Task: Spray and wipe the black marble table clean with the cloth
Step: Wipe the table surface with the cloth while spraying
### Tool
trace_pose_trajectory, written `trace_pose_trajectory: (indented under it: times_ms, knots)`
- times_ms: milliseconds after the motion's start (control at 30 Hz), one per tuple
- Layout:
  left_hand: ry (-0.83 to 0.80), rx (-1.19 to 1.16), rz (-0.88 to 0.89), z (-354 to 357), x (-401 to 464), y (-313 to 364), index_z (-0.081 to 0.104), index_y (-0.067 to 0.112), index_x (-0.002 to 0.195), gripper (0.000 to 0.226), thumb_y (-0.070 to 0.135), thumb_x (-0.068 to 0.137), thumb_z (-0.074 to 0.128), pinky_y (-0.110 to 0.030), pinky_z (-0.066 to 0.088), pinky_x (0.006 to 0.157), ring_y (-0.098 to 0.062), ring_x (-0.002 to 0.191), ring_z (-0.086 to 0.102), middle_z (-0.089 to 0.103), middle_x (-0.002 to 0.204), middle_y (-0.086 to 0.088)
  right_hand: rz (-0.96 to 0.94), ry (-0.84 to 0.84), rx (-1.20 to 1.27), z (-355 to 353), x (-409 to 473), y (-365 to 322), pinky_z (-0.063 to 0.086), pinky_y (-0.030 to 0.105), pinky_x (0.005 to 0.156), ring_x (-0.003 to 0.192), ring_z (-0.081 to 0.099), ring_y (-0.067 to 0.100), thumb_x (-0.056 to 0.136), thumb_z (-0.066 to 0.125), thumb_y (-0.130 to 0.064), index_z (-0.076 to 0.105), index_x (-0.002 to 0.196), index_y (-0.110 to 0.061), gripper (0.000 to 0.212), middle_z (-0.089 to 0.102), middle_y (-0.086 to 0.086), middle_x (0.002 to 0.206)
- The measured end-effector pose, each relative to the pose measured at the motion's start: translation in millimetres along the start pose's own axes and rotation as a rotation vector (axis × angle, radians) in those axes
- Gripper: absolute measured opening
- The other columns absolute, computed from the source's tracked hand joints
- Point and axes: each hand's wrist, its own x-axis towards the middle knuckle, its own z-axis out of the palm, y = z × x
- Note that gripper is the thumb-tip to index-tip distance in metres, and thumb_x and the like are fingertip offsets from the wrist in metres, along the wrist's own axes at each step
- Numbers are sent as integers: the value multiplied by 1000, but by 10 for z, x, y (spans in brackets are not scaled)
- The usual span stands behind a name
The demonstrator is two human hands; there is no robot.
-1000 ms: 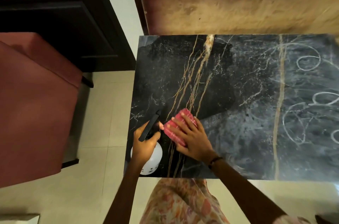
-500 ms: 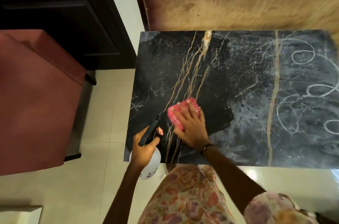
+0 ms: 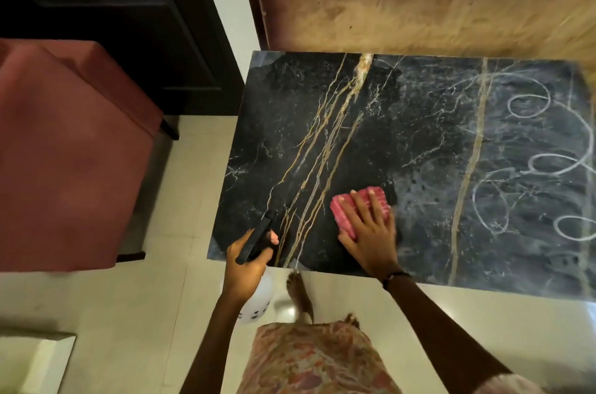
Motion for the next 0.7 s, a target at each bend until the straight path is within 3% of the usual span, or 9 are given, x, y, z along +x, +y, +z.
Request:
trace_pose_trajectory:
  times_ms: [67, 200, 300, 467, 600, 700]
  knots:
    - [41, -9, -20, 40, -65, -29, 63, 15, 71, 34, -14, 83, 51, -8, 40, 48, 0, 45, 54, 60, 47, 12, -96, -1, 60, 53, 108, -347, 19, 67, 108, 143, 20, 30, 82, 43, -53, 35, 144, -29, 68, 33, 3, 153]
    - [97, -8, -25, 150, -172, -54, 57, -8, 71, 13, -13, 82, 54, -6, 36, 44, -10, 43, 49, 52, 38, 5, -404, -37, 58, 261, -44, -953, 18, 65, 111, 141, 28, 29, 84, 47, -50, 36, 143, -30, 64, 40, 1, 149]
    - [69, -14, -47, 231, -264, -32, 58, -14, 81, 6, -11, 84, 54, -7, 36, 42, -4, 37, 50, 52, 37, 6, -450, -48, 50, 333, -329, -838, 10, 59, 115, 142, 26, 25, 86, 47, -50, 33, 144, -33, 62, 37, -3, 151]
    - [104, -69, -113, 381, -374, -17, 58, -1, 82, 3, -2, 85, 59, -10, 39, 40, -12, 48, 47, 49, 56, -3, -268, 2, 6, 191, -842, 291, 16, 57, 114, 145, 18, 25, 88, 42, -52, 30, 146, -33, 62, 33, 0, 153]
    - [85, -97, -165, 492, -427, -78, 60, -7, 98, 23, 10, 84, 65, -11, 40, 40, -13, 52, 46, 49, 66, -9, 5, 19, -33, -58, -1030, 1193, 16, 56, 114, 146, 13, 27, 93, 16, -64, 24, 148, -29, 65, 28, 4, 155]
    - [66, -77, -144, 567, -481, -87, 60, -8, 101, 18, 1, 86, 60, -12, 39, 40, -12, 48, 46, 49, 60, -5, 226, 40, 25, -142, -801, 1232, 17, 61, 111, 144, 17, 32, 90, 24, -61, 29, 148, -26, 68, 28, 4, 155]
